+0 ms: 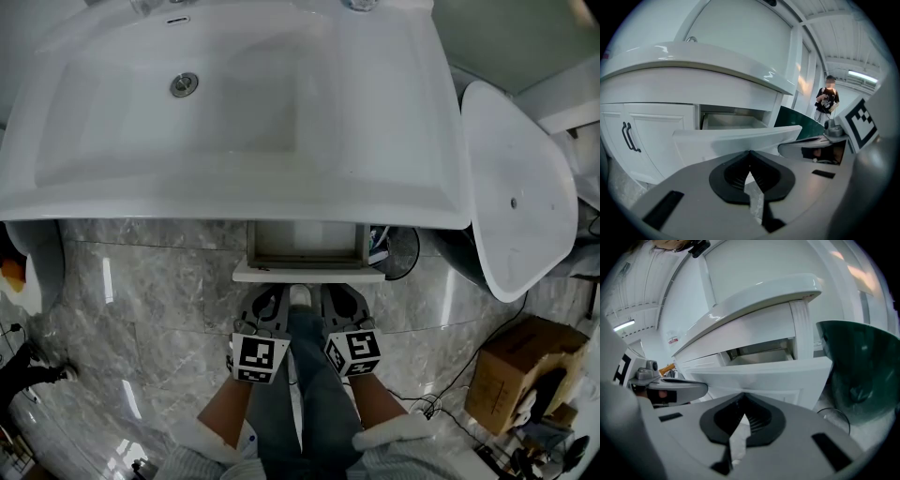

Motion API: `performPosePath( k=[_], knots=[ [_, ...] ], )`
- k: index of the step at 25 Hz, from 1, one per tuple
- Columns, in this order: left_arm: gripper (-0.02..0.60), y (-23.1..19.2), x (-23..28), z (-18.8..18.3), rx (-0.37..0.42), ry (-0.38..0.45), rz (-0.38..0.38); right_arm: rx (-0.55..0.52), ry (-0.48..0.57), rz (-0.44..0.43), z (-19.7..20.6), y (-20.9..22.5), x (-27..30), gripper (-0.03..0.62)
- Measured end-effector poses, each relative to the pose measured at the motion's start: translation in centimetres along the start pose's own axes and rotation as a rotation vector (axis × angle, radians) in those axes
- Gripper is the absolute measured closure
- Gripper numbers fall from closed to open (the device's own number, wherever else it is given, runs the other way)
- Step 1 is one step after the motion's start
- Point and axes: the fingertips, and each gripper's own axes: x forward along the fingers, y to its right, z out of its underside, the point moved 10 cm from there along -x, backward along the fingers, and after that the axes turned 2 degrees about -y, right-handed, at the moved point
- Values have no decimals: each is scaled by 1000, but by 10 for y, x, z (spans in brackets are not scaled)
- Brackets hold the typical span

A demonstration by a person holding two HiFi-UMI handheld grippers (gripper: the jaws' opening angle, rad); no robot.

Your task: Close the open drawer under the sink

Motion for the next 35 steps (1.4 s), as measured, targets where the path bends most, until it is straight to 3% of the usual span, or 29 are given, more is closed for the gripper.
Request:
performPosePath(
  k=[9,35],
  knots=[
    [566,-14,16,-22,28,46,-12,-31,52,4,-25,8,15,585],
    [566,-33,52,-49,96,80,-3,-92,104,26,-55,21,47,585]
  ],
)
